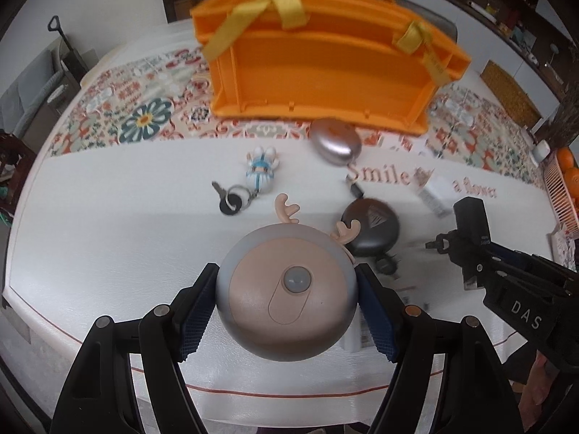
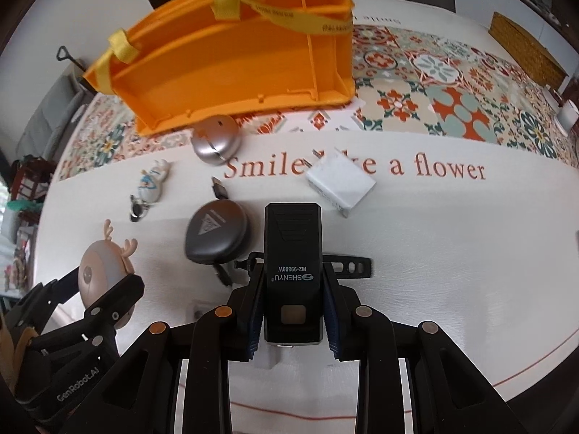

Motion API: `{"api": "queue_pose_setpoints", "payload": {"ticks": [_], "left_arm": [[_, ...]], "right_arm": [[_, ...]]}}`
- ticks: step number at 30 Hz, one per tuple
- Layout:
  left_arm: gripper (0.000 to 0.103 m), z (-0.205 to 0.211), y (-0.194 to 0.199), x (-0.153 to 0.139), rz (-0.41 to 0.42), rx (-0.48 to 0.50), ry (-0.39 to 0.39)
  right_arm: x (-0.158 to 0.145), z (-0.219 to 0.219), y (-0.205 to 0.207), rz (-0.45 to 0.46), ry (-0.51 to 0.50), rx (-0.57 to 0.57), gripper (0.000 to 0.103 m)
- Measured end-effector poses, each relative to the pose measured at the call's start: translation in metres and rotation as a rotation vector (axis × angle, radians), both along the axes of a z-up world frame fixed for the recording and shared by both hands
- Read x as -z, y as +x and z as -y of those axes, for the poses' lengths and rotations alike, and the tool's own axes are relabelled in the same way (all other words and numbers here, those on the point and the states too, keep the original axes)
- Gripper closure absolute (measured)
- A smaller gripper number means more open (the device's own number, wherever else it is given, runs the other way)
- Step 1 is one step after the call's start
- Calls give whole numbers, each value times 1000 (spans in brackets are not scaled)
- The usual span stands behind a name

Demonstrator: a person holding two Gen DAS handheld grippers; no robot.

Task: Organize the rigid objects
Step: 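Carry the speaker and bike light with both tools over the orange crate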

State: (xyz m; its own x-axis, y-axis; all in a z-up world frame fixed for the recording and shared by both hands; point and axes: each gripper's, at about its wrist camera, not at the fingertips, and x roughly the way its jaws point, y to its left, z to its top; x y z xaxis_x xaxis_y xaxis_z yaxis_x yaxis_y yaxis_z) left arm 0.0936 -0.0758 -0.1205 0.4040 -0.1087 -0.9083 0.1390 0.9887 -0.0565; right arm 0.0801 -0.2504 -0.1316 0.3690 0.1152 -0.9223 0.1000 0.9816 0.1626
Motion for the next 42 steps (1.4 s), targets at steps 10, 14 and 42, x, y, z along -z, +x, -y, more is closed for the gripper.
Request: {"api": "queue_pose_setpoints", "payload": {"ticks": [10, 14, 42], "left_arm": [[29, 4, 6, -45, 84, 6, -19], [29, 1, 16, -59, 112, 18, -28], [29, -14, 107, -136, 265, 115, -36]], "right_arm": [[-47, 2, -1, 86, 10, -9, 74], [-66, 1, 5, 126, 12, -6, 74], [-148, -26, 79, 308, -36, 60, 74]]}}
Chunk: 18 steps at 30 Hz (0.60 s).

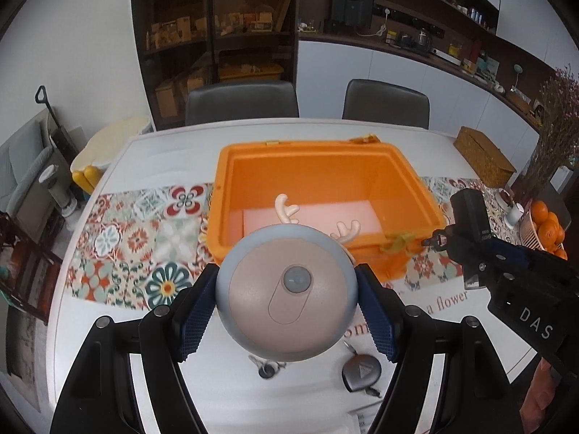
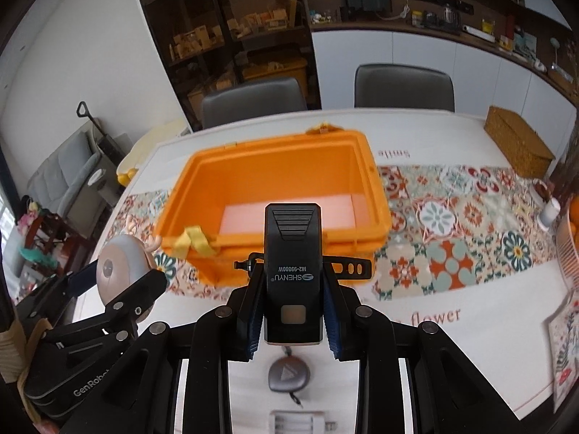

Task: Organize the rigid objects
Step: 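Carry the speaker and bike light with both tools over the orange crate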

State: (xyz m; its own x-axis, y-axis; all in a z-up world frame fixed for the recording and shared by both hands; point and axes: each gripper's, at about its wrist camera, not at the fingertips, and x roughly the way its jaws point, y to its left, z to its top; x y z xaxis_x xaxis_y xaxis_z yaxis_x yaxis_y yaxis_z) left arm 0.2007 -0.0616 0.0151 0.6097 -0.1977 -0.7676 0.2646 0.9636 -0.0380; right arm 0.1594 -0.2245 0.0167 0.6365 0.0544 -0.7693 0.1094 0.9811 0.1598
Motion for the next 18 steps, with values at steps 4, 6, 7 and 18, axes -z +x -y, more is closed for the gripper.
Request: {"api": "queue_pose_setpoints", "payload": {"ticks": [4, 6, 7, 18], "left_arm": [[29, -1, 16, -5, 8, 3, 7], [29, -1, 24, -8, 12, 0, 5], [29, -2, 28, -9, 12, 1, 3], [29, 7, 81, -10, -7, 15, 36]], "right_arm": [[-8, -4, 16, 11, -14, -4, 74], [-11, -5, 25, 10, -17, -8, 74], [-11, -6, 29, 8, -20, -10, 74], [-3, -4, 83, -78, -17, -20, 74]]}}
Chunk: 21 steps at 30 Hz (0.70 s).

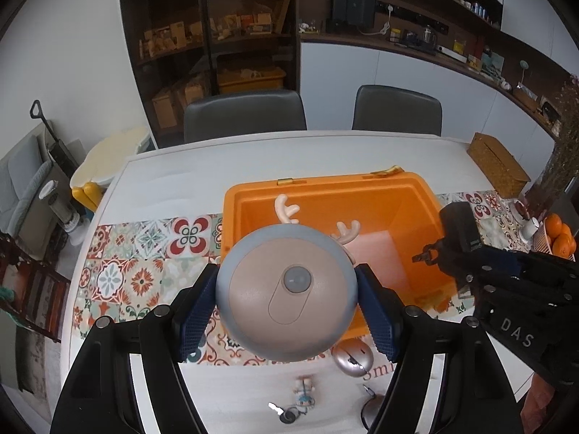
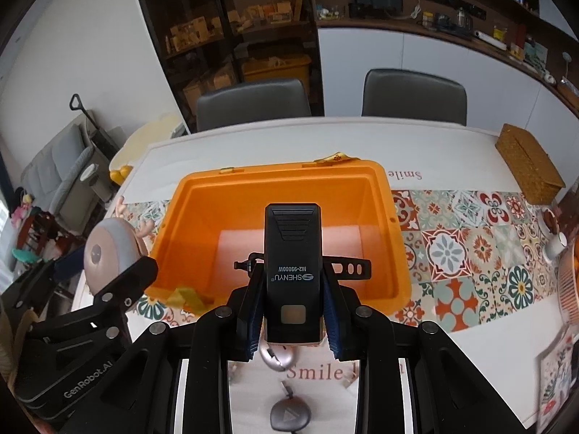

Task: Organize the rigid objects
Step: 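Carry the speaker and bike light with both tools over the orange crate, then open both tools to drop the speaker and bike light into the crate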

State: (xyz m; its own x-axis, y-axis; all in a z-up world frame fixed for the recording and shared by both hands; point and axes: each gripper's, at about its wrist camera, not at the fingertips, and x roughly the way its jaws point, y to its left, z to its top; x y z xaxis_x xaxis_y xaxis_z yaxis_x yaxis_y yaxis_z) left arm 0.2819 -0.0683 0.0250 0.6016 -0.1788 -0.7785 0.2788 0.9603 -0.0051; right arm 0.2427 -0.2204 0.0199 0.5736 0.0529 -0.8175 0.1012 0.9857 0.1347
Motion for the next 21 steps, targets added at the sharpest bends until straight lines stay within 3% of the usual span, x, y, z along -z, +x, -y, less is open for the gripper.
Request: {"api": "queue_pose_setpoints", "payload": {"ticks": [11, 21], "left_arm": [[29, 19, 54, 33, -121, 37, 49], [28, 27, 74, 67, -216, 45, 77]], "right_arm": [[28, 8, 55, -132, 11, 0, 74], [54, 11, 79, -214, 6, -11, 74]]}}
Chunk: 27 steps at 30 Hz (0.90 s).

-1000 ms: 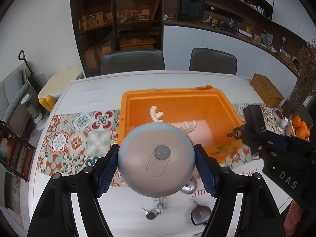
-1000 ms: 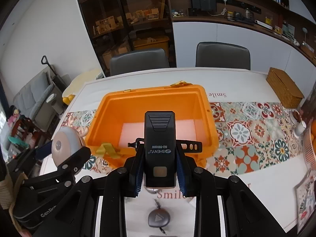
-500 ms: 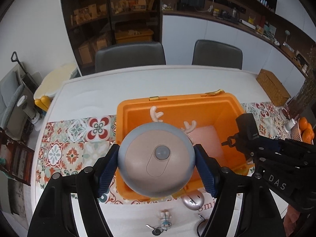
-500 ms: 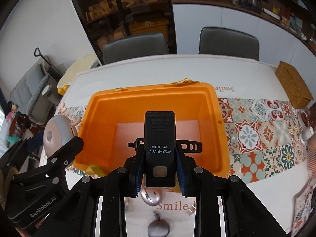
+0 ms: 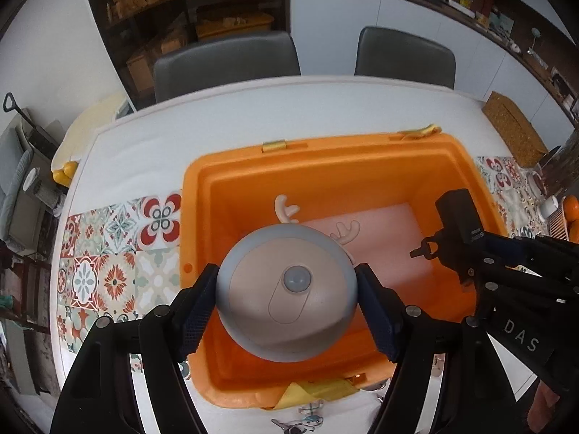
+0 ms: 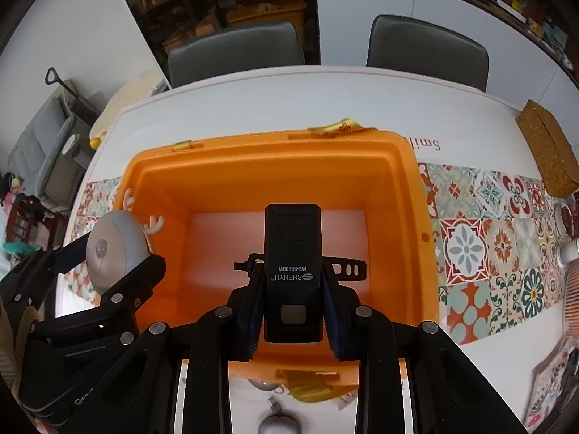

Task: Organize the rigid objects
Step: 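Open both tools to drop the speaker and bike light into the crate, then move both open tools back toward the remaining items on the table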

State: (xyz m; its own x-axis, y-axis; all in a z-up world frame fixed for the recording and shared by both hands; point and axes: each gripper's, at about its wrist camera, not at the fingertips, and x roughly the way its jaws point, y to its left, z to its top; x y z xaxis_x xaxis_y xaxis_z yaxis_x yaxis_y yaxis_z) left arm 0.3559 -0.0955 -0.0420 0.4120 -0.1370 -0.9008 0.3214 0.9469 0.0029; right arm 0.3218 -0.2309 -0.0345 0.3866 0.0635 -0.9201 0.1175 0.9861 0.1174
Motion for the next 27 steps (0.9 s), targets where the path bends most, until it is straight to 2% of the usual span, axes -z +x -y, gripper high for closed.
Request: {"api": "queue_pose_setpoints", "payload": {"ticks": [4, 8, 15, 16, 19, 27], "left_arm": [[28, 1, 4, 9, -26, 5, 2], [22, 2, 2, 7, 0, -4, 33], [18, -13, -2, -6, 44, -69, 52], [18, -14, -3, -8, 51, -75, 53], [17, -21, -10, -16, 72, -93, 55], [13, -37, -34, -30, 91, -143, 14]], "right_arm": [[7, 1, 4, -20, 4, 2, 74], [11, 2, 6, -28, 0, 1, 74], [11, 0, 7, -33, 6, -2, 74], [10, 0, 7, -28, 6, -1, 72], [7, 0, 6, -16, -15, 12, 45], [-9, 0, -17, 26, -18, 48, 44]]}}
